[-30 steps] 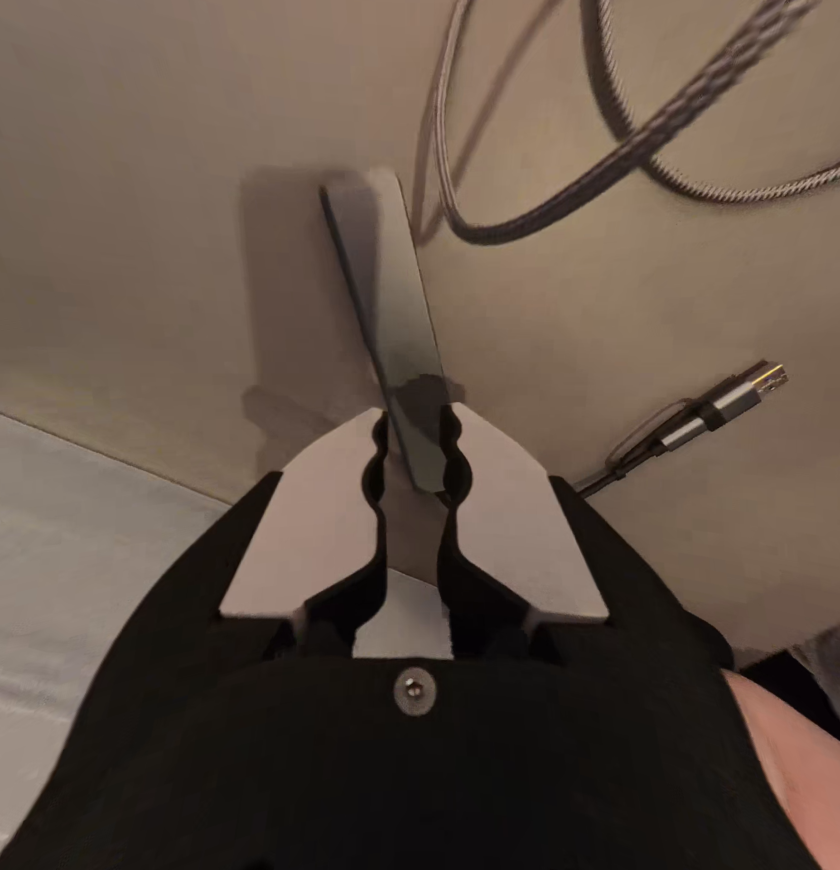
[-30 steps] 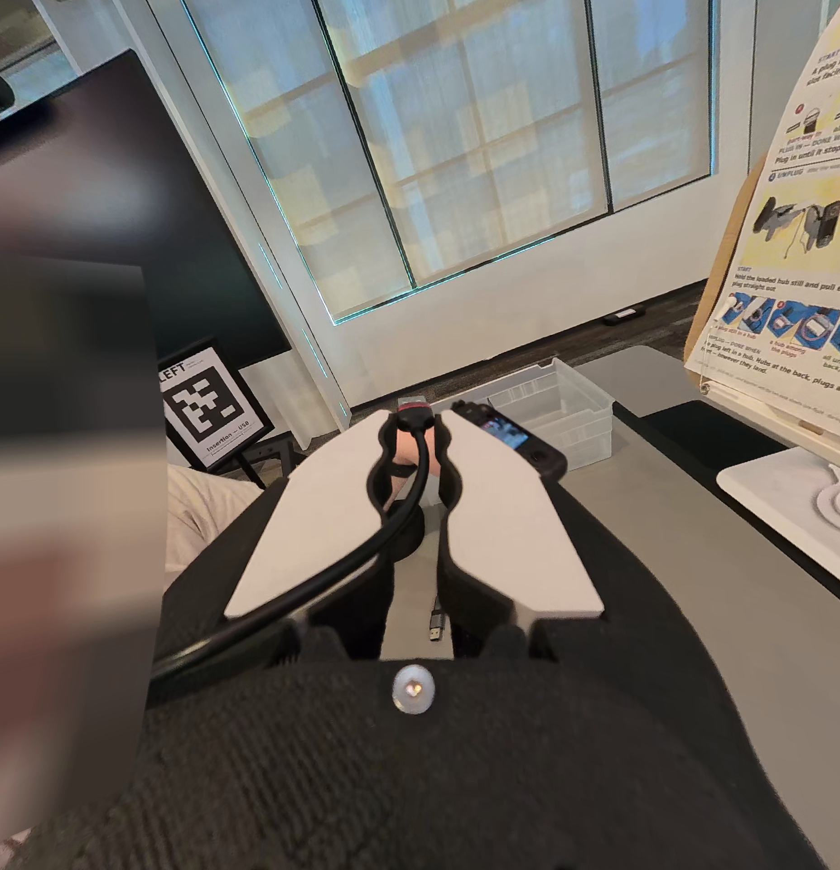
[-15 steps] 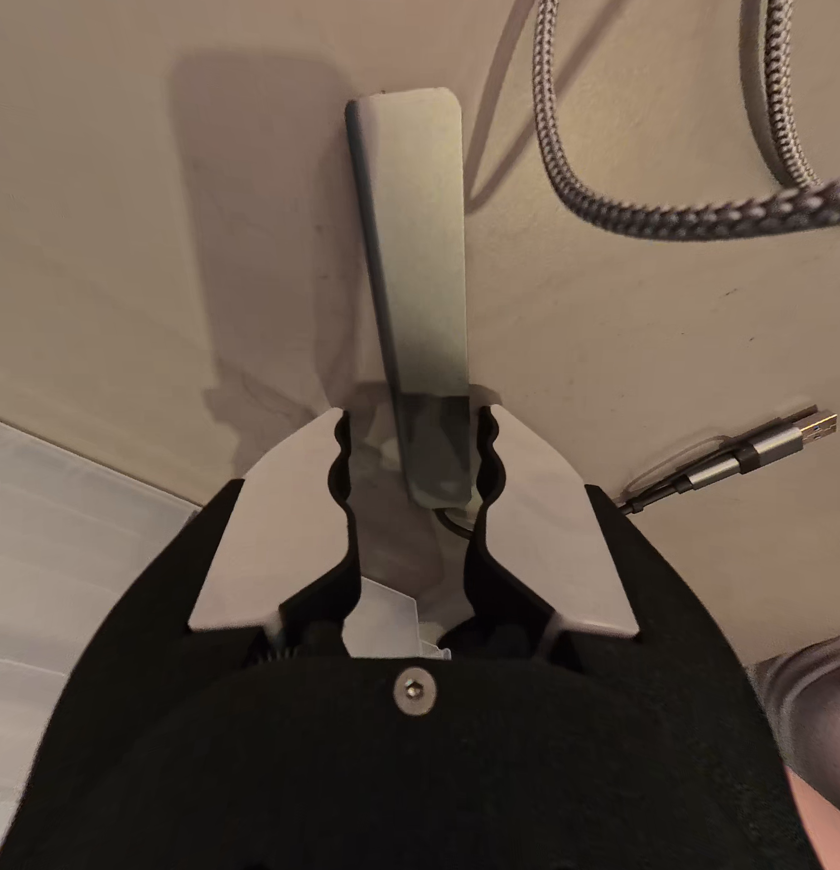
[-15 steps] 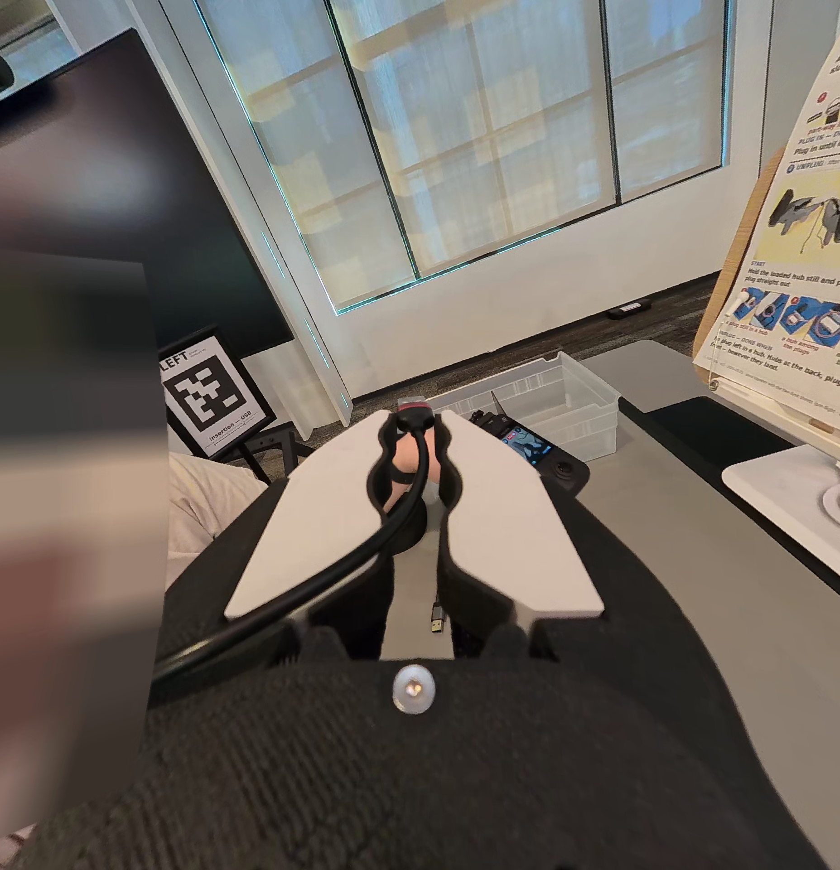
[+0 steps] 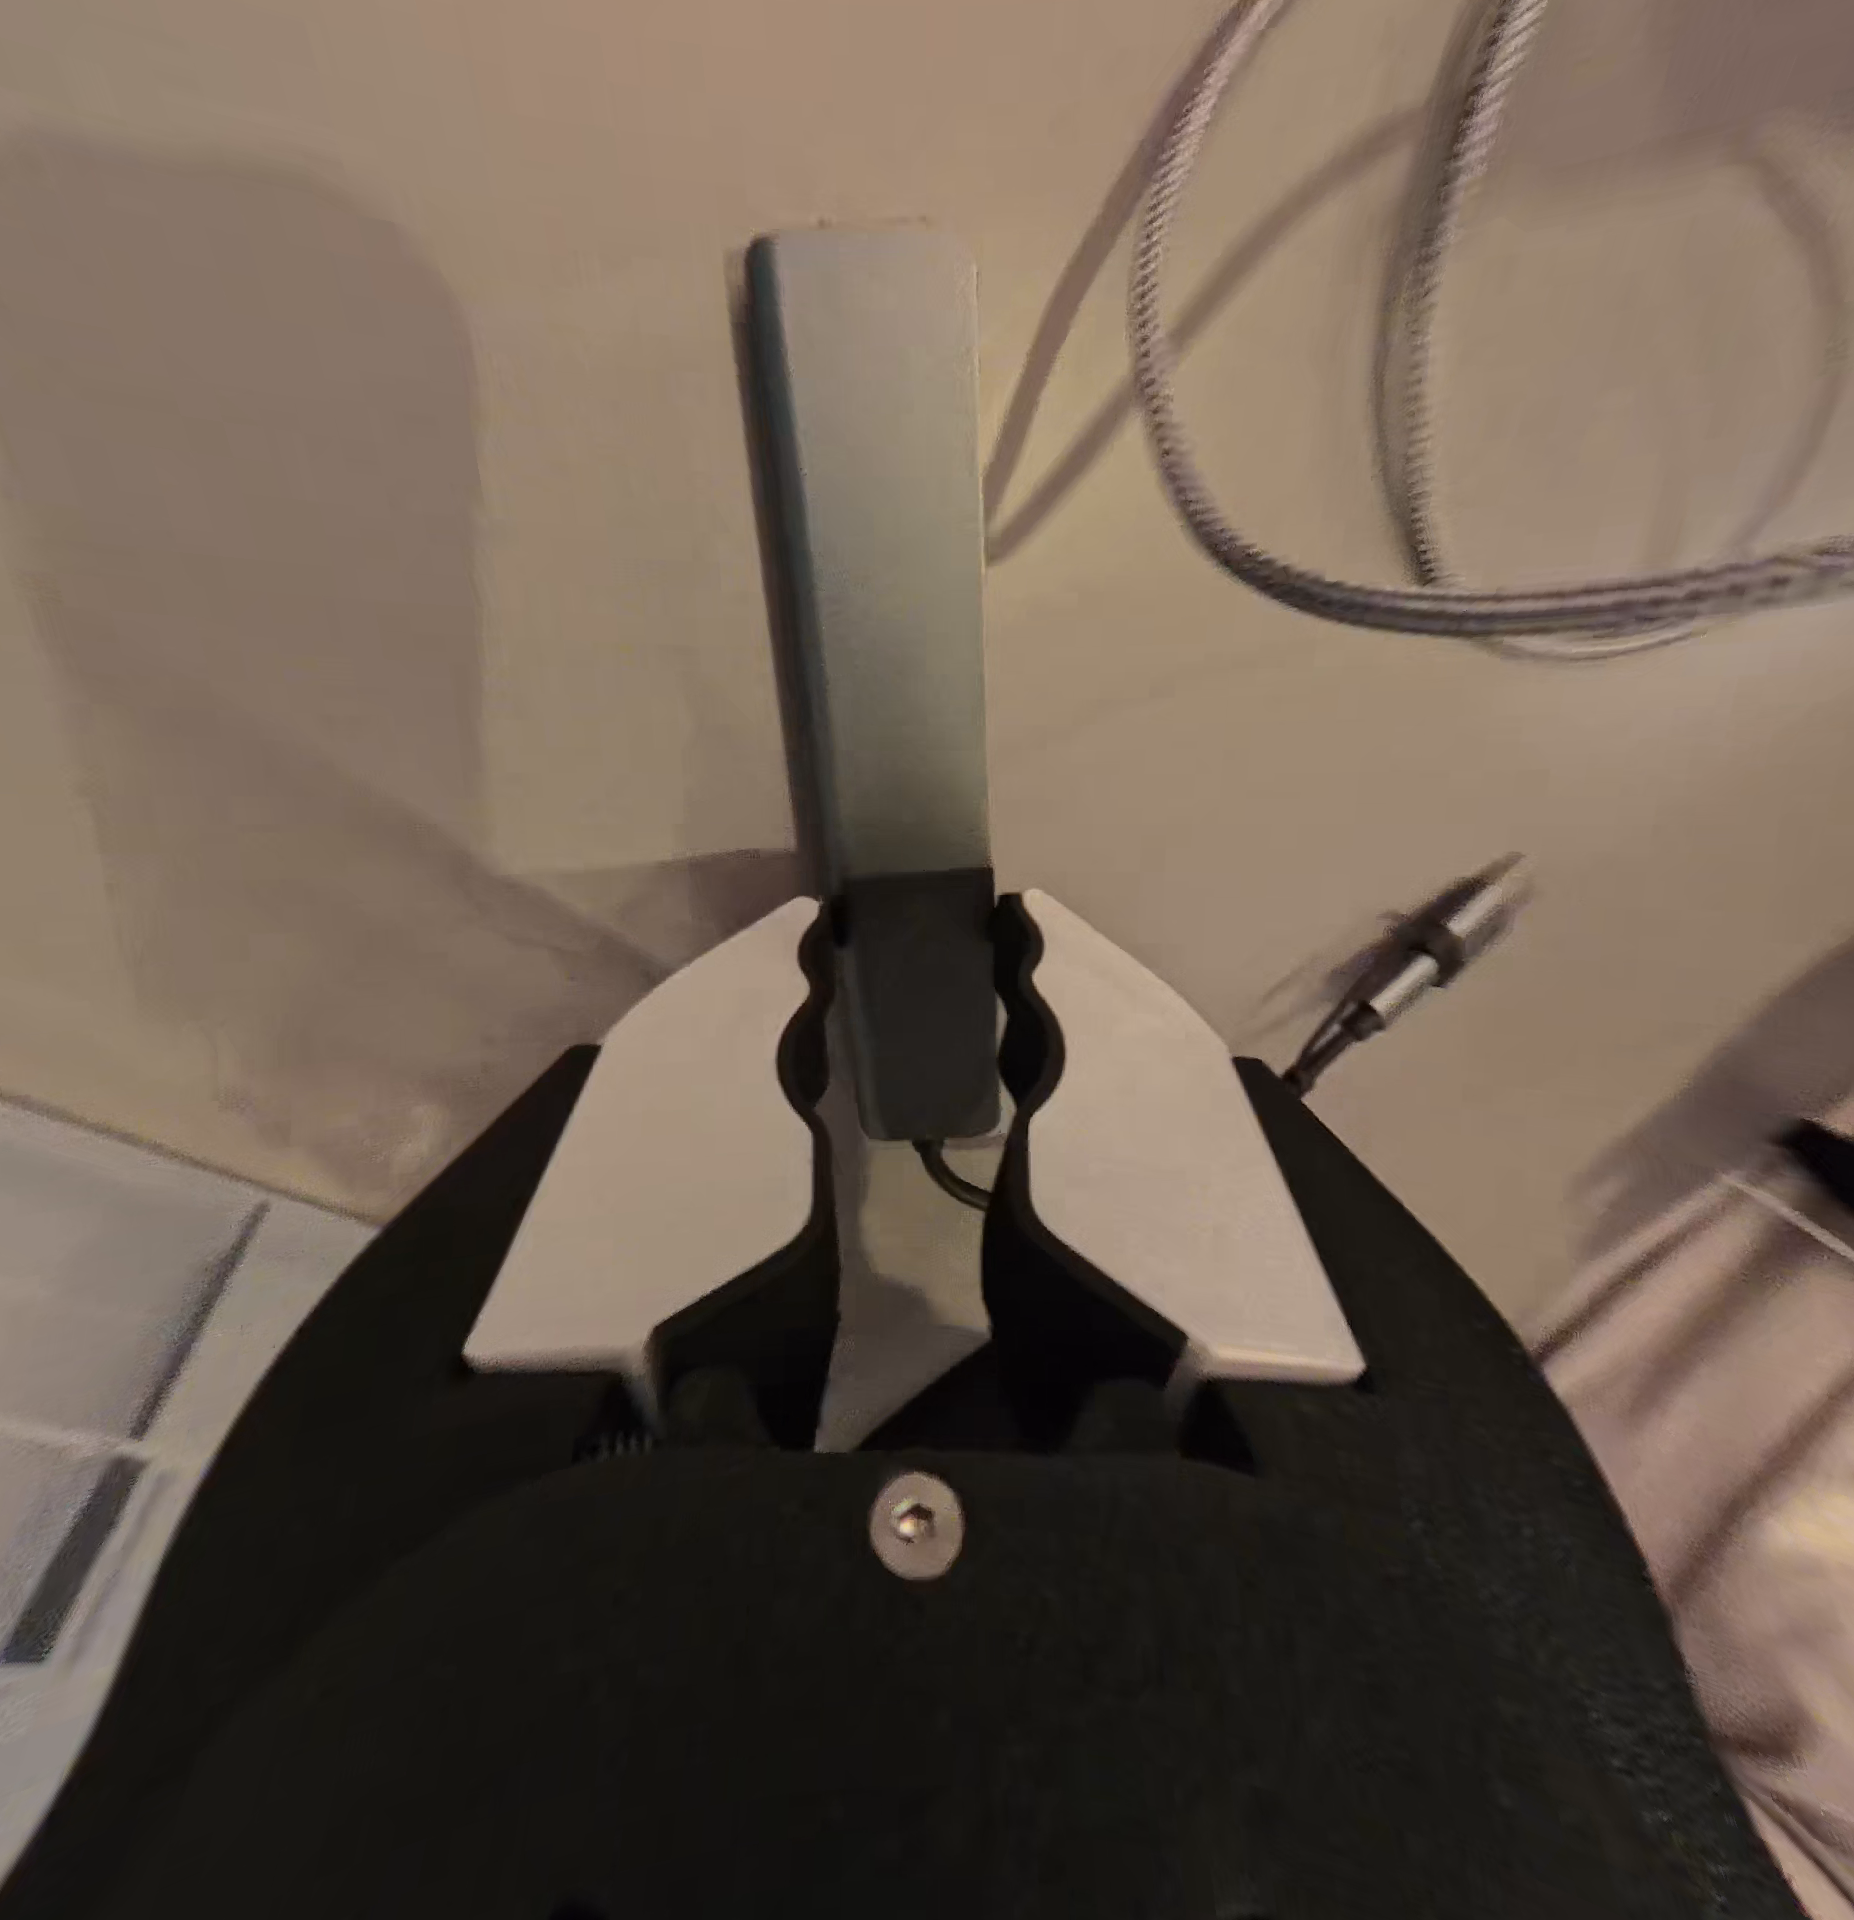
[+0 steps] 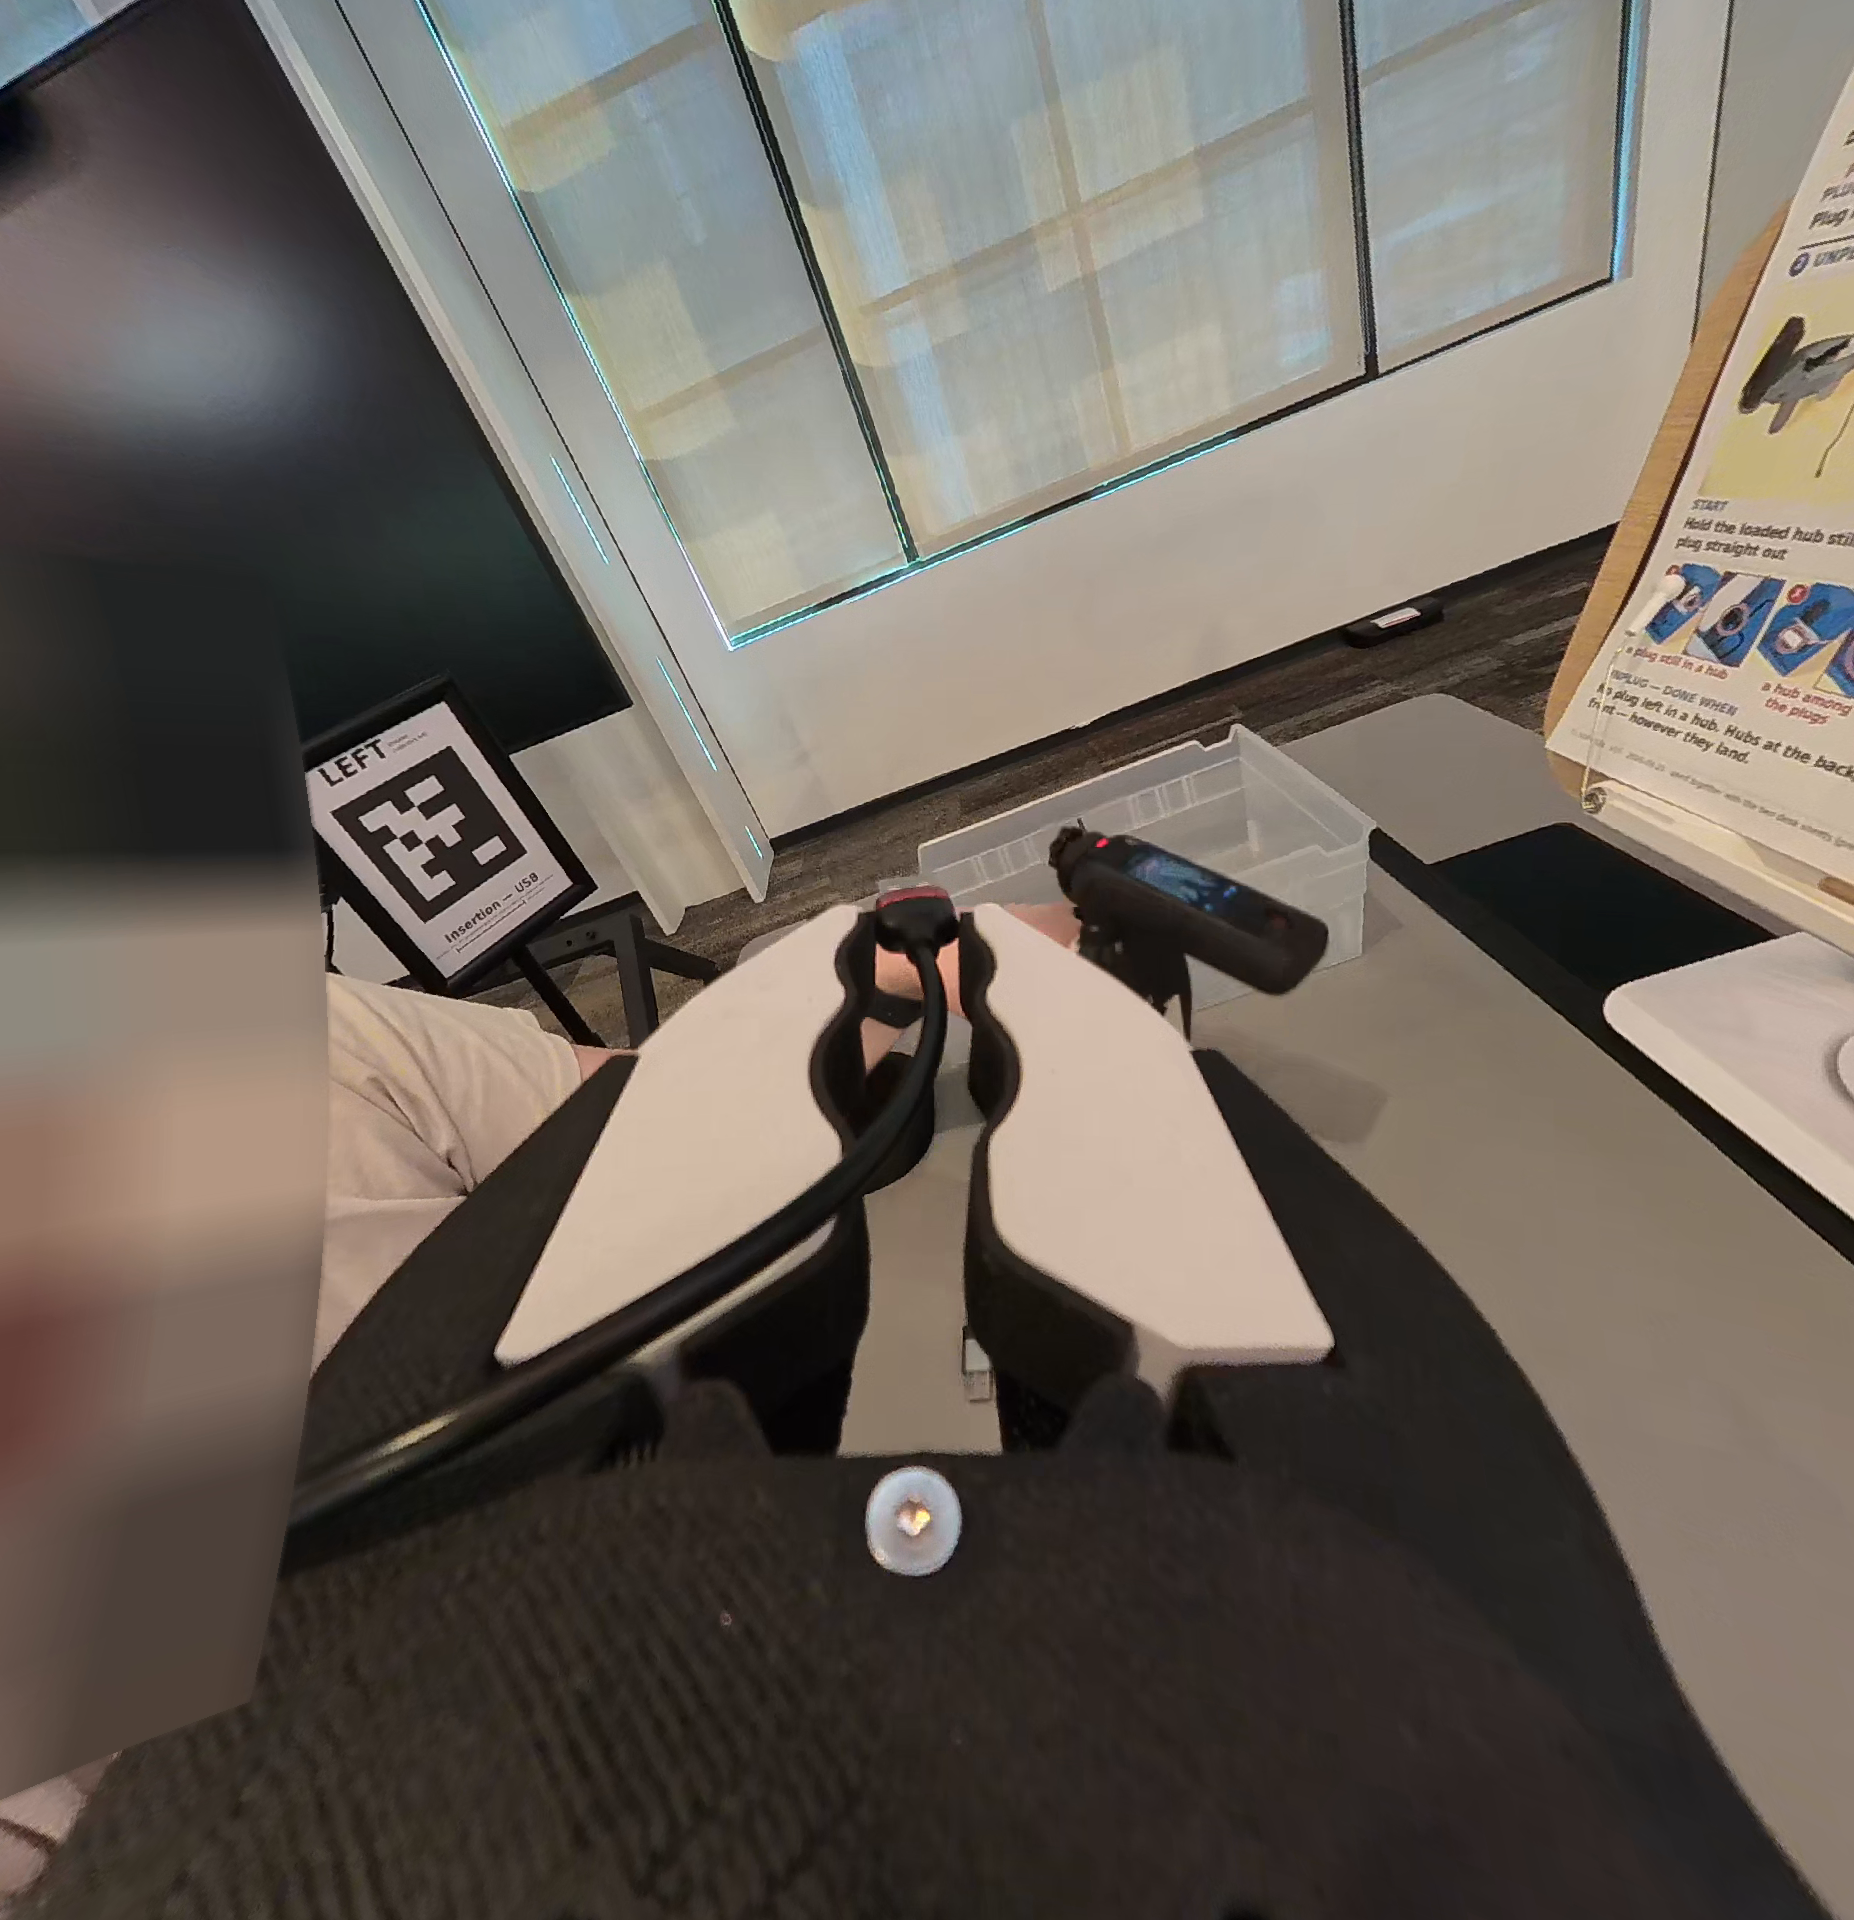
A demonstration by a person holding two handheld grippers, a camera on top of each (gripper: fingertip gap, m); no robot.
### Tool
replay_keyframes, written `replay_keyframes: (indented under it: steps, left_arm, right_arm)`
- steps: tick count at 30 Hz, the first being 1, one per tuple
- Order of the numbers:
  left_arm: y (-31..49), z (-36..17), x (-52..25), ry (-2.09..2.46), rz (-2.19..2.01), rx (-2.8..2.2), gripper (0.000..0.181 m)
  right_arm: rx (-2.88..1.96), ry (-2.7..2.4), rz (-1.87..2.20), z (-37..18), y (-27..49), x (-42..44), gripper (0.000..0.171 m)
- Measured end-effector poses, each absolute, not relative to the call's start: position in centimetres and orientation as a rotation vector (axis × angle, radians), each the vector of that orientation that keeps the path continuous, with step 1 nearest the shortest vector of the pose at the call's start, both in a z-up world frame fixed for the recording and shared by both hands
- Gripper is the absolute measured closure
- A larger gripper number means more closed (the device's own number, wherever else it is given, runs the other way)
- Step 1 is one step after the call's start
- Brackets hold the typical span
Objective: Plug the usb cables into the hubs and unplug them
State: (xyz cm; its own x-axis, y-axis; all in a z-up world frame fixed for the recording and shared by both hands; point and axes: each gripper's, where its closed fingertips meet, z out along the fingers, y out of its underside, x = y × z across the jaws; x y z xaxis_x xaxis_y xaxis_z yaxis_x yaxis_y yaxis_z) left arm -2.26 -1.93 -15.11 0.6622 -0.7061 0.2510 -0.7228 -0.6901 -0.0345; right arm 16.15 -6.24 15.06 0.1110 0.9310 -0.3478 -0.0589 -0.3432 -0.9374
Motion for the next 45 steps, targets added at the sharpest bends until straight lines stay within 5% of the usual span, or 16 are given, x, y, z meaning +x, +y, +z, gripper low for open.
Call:
replay_keyframes:
  steps: [11, 18, 29, 45]
  left_arm:
    - [-2.2, -4.2, -0.3, -1.308, 1.264, 2.872, 0.152]
    - [-1.0, 4.3, 1.0, -1.366, 1.868, 2.933, 0.152]
    - [-2.4, 9.0, 3.3, -1.597, 1.844, 3.15, 0.152]
    - [-2.3, 9.8, 4.3, -1.634, 1.913, 3.152, 0.152]
  right_arm:
    - [-1.481, -0.92, 1.342, 14.4, -5.3, 13.8, 0.156]
    - [-1.257, -1.175, 0.827, 13.4, -6.1, 8.4, 0.155]
    - [-1.007, -1.201, 0.143, 13.5, -5.6, 6.4, 0.155]
    - [-1.119, -1.127, 0.075, 12.8, -4.0, 5.7, 0.155]
